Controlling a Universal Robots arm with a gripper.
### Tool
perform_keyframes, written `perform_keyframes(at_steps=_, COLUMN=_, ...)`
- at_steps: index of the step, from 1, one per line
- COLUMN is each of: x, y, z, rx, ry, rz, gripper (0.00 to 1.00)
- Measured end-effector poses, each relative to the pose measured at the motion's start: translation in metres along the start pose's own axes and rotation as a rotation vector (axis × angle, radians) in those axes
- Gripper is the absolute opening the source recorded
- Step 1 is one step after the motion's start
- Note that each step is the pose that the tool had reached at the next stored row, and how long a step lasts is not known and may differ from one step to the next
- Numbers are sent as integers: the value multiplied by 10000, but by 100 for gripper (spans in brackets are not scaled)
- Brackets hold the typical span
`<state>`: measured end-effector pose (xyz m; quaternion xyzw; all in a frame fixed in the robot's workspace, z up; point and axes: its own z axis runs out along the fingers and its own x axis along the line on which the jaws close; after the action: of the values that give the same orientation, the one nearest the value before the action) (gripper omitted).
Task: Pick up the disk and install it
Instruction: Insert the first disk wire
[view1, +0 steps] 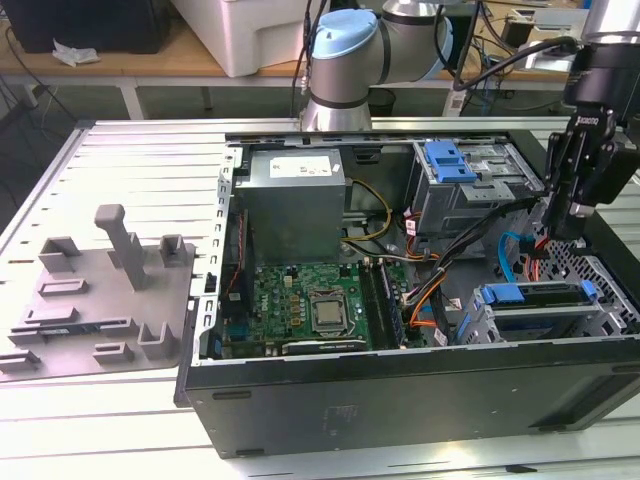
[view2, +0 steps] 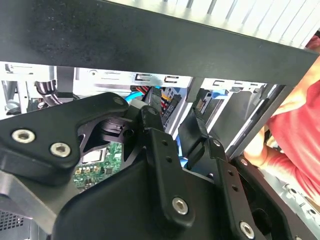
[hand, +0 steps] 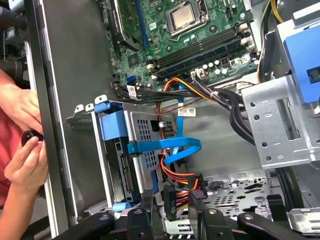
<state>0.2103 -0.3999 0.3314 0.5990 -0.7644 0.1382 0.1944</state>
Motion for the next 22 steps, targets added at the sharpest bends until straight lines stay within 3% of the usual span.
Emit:
perform_keyframes(at_steps=9, x=-17, y=3, z=8, rx=29, ry=143, rz=22, gripper=42)
perform_keyframes(at_steps=10, x=-18, y=2, z=10, rx=33, ry=159, rz=24, gripper=40)
perform_keyframes(at_steps=11, x=-22, y=3, z=16, rx=41, ry=202, rz=32, gripper=27)
perform_keyframes(at_steps=12, x=-24, y=3, z=20, rx=47, ry=235, rz=37, gripper=21)
perform_keyframes(at_steps=14, x=-27, y=2, z=26, rx=57, ry=283, rz=45, gripper=16)
perform_keyframes(at_steps=18, x=-35, y=3, z=35, rx=77, ry=382, rz=61, gripper=16)
perform_keyframes(at_steps=22, x=-59, y=18, z=37, rx=84, ry=417, rz=66, gripper=16)
